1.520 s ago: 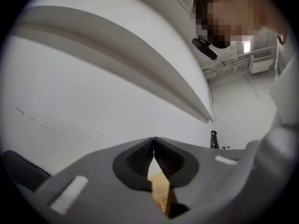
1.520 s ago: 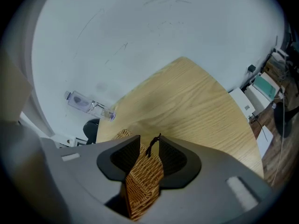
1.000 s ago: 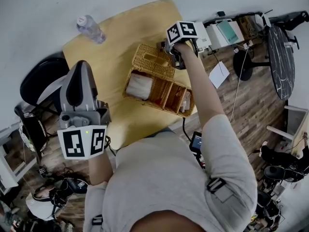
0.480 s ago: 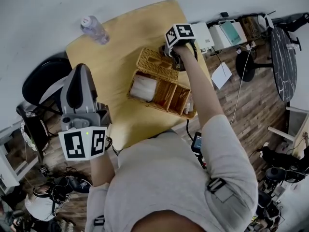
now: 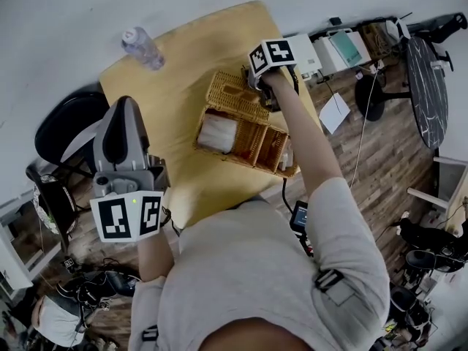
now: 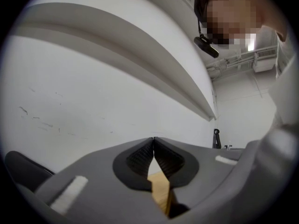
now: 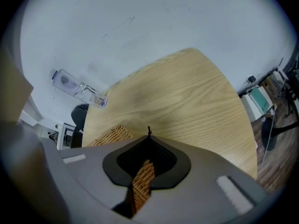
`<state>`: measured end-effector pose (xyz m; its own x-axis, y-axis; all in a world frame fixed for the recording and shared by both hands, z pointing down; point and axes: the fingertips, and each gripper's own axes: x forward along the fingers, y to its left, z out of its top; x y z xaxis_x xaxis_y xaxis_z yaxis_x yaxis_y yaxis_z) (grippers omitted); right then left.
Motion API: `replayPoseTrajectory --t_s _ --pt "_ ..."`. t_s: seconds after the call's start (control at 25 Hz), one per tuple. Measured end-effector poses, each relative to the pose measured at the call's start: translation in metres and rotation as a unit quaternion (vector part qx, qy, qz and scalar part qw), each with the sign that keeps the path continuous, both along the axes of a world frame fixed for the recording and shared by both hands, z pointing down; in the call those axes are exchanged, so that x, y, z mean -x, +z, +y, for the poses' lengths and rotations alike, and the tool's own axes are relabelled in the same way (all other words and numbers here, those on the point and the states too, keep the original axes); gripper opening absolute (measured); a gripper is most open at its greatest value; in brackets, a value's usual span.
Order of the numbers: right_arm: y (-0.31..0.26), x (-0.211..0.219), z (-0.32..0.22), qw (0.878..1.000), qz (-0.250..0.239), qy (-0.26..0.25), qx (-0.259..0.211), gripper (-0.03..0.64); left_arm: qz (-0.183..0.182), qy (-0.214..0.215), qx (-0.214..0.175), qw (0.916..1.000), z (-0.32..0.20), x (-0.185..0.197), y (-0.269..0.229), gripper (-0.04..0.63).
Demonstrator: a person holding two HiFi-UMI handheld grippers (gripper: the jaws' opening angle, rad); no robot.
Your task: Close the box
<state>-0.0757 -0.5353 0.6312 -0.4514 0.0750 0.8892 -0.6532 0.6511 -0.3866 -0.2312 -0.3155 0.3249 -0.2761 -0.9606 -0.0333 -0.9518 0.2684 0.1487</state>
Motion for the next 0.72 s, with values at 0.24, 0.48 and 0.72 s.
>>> replayPoseTrajectory --t_s 0.24,0.48,0.72 --pt "-0.032 -0.001 -0.006 0.998 -0.042 0.023 -0.036 0.014 -0.005 0.011 -0.007 0.9999 0.005 -0.003 -0.007 0.058" --pt "-0.066 -0.005 -0.007 0.994 -0.072 0.037 -0.073 0.014 -0.009 0.025 -0.016 0.9995 0.014 -0.007 -0.014 0.058" --pt "-0.104 -0.004 -0.001 0.986 -0.105 0.039 -0.127 0.014 -0.012 0.04 -0.028 0.9987 0.026 -0.011 -0.023 0.058"
